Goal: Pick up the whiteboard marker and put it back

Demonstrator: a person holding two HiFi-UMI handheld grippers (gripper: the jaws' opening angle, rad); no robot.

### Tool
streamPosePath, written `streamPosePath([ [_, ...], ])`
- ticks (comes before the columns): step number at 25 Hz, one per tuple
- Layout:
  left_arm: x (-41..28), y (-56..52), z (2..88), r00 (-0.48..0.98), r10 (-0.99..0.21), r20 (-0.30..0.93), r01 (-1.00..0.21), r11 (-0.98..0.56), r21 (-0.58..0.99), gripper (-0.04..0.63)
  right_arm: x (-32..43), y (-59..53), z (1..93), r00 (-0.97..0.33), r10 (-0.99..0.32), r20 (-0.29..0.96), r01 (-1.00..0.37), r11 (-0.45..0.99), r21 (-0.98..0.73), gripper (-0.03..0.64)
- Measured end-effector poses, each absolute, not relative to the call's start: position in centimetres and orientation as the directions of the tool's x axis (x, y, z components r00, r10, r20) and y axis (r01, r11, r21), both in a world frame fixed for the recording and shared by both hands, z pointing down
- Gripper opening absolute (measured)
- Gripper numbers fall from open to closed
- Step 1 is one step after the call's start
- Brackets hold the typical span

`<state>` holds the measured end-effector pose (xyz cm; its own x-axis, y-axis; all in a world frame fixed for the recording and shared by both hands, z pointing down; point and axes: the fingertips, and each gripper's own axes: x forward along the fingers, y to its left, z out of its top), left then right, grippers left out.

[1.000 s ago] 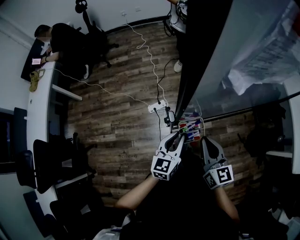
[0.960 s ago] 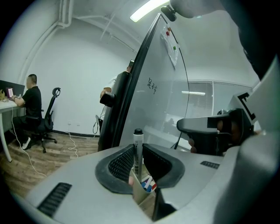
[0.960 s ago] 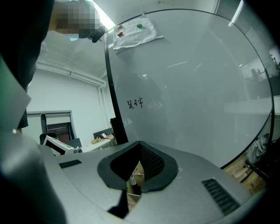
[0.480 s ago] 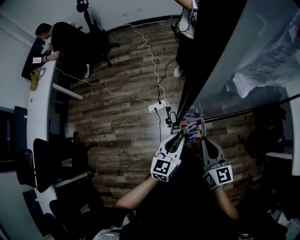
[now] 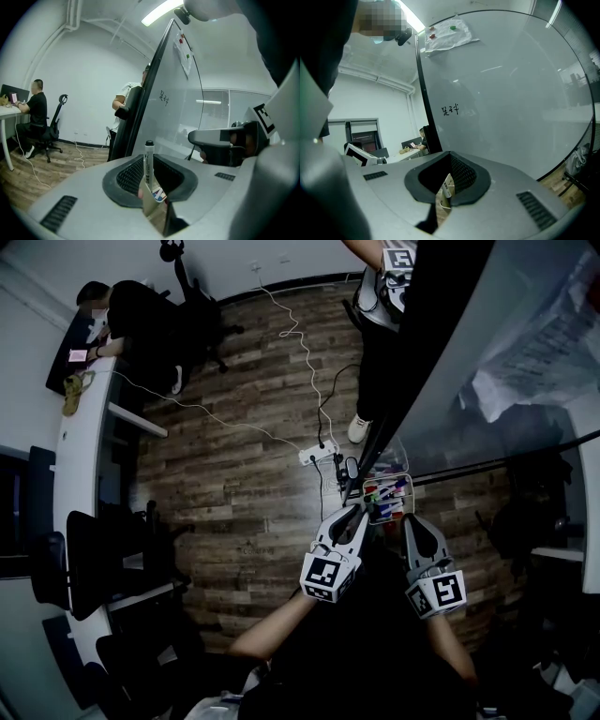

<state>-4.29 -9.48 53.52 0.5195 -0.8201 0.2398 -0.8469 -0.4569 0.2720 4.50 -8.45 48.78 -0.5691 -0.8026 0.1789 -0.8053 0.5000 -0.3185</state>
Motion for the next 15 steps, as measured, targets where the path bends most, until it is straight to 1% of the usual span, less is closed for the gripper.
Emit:
streamPosePath([
  [5, -4.6, -9.1, 53.4, 0.511, -0.826, 0.239, -0.852, -0.45, 0.267, 0.067, 4.4, -8.0, 48.6, -0.57, -0.804, 0.17, -0.805, 0.505, -0.312, 0.014],
  [7, -4.9, -8.9, 53.2, 0.495, -0.836, 0.235, -0.862, -0.439, 0.254, 0.038, 4.3, -7.8, 48.4, -0.569, -0.805, 0.167, -0.806, 0.506, -0.309, 0.014],
  [10, -5.4, -8.6, 52.8, 0.478, -0.85, 0.221, -0.871, -0.427, 0.243, 0.012, 4.2, -7.4, 48.2, -0.569, -0.806, 0.161, -0.806, 0.508, -0.304, 0.014],
  [15, -5.5, -7.9, 52.3, 0.473, -0.854, 0.216, -0.875, -0.426, 0.232, 0.008, 4.2, -6.6, 47.8, -0.566, -0.81, 0.153, -0.809, 0.51, -0.292, 0.014],
])
